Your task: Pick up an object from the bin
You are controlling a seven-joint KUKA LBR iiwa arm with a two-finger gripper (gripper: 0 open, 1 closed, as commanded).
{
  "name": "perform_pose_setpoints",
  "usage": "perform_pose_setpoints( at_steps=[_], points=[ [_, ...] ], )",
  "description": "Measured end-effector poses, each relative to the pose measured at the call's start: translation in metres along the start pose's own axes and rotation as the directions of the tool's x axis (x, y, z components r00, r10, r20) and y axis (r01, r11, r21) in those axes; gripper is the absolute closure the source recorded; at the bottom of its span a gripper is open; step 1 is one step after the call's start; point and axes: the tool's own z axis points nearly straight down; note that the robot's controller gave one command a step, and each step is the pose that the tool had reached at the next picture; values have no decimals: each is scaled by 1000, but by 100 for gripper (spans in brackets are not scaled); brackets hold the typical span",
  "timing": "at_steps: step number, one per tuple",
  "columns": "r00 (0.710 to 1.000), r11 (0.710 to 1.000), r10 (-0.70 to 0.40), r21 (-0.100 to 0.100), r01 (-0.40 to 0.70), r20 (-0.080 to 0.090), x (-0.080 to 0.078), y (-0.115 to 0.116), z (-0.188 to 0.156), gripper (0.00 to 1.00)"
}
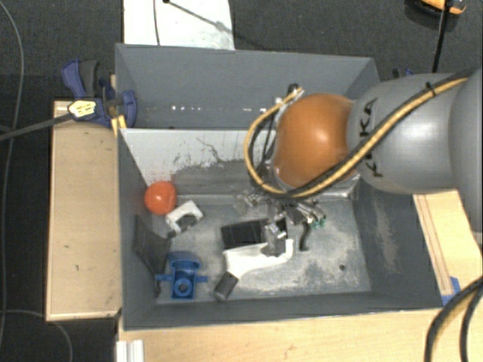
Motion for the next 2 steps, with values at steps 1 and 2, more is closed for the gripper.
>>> perform_pose_setpoints(
  at_steps=[1,2],
  points=[
    [996,996,87,0,-87,0,8,-2,37,100],
    [996,996,87,0,-87,0,8,-2,37,100]
  ],
)
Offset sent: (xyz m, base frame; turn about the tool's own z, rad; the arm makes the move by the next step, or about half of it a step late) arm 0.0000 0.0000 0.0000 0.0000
